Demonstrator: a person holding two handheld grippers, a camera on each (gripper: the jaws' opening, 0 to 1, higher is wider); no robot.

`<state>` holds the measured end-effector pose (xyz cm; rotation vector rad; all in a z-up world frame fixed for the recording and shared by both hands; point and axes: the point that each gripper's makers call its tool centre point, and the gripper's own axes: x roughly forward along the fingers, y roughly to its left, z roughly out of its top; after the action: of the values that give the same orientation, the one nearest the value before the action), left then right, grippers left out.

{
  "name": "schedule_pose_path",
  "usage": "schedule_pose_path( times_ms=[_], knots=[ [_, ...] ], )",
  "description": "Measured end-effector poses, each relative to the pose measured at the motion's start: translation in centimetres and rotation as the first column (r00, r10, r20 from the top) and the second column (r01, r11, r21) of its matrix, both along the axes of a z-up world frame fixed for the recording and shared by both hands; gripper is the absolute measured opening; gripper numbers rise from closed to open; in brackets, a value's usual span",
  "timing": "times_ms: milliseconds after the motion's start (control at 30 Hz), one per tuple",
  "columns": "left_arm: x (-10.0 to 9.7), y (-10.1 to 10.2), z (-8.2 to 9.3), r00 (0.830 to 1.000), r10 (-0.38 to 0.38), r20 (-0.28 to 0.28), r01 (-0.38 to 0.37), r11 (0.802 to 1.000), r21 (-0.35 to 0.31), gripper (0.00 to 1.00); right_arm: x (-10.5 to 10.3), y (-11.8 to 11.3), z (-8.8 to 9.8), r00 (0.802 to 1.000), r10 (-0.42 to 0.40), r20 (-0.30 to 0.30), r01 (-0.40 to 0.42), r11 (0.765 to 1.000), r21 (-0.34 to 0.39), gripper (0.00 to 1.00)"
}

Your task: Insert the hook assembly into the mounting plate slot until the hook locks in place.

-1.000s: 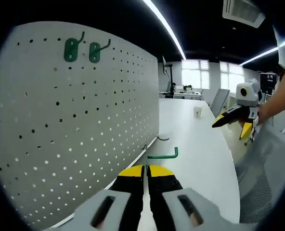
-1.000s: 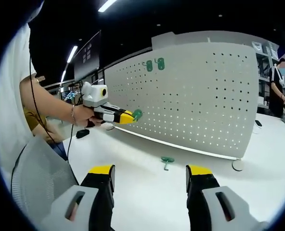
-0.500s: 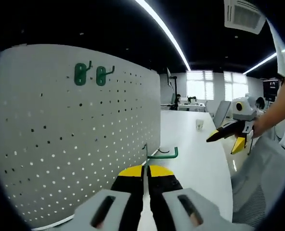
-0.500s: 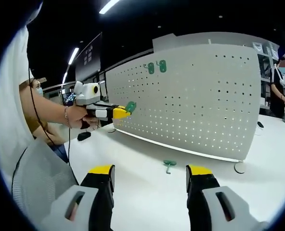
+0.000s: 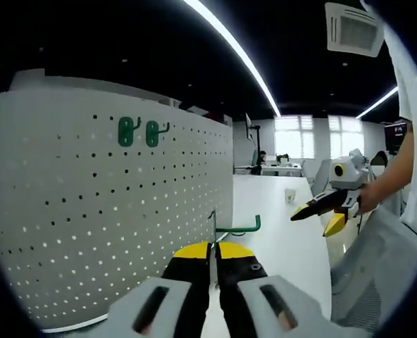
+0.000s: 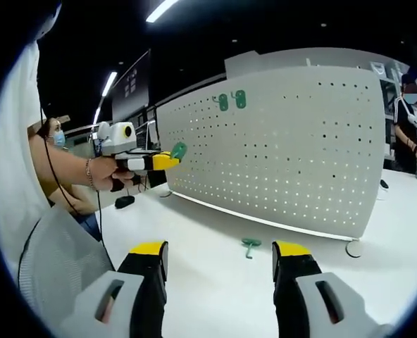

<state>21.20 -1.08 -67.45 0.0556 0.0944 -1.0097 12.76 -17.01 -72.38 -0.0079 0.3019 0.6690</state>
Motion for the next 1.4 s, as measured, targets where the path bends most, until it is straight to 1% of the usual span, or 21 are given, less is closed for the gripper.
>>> schedule_pose_path(
  times_ms=[267,567,733,900,1167,1200,1233,1300,1367,1400],
  knots=[
    [-1.1,0.5,1.1,1.000,0.006,0.018,-0.005,0.999,-0.038,0.02,0.0,0.4,0.4,1.000,0.010,0.006,-0.010,1.000,0.000,0.58],
    [-1.5,1.2,3.2,0.999,0.043,0.026,-0.040,0.993,-0.113,0.02,0.1,0.4,0.4,1.000,0.012,0.006,-0.012,1.000,0.003,0.58],
    [-1.6,1.6,3.9,0.998,0.062,0.030,-0.057,0.988,-0.142,0.02,0.2,0.5,0.6,1.000,0.013,0.008,-0.013,1.000,0.006,0.58],
    [-1.4,1.8,4.2,0.997,0.076,0.027,-0.071,0.984,-0.162,0.02,0.2,0.8,0.5,1.000,0.020,0.004,-0.020,1.000,0.005,0.58],
    [-1.6,1.2,3.9,0.997,0.074,0.024,-0.069,0.986,-0.154,0.02,0.3,1.0,0.6,1.000,0.025,0.007,-0.025,1.000,0.009,0.58],
    [-1.6,1.2,3.8,0.997,0.074,0.022,-0.070,0.986,-0.154,0.02,0.4,1.0,0.8,1.000,0.025,0.010,-0.025,1.000,0.018,0.59],
    [-1.6,1.2,3.7,0.997,0.076,0.016,-0.072,0.985,-0.157,0.02,0.4,1.1,1.3,1.000,0.023,0.014,-0.024,0.998,0.051,0.59],
    [-1.5,1.2,3.5,0.997,0.079,0.012,-0.077,0.985,-0.154,0.02,0.4,1.2,1.7,0.999,0.025,0.022,-0.026,0.998,0.064,0.59],
    [-1.5,1.2,3.4,0.997,0.079,0.009,-0.077,0.985,-0.155,0.02,0.3,1.4,2.5,0.999,0.028,0.042,-0.031,0.995,0.092,0.59],
    [-1.5,1.1,3.4,0.997,0.081,0.009,-0.078,0.985,-0.155,0.02,0.3,1.6,3.1,0.998,0.028,0.062,-0.035,0.993,0.114,0.59]
  ],
)
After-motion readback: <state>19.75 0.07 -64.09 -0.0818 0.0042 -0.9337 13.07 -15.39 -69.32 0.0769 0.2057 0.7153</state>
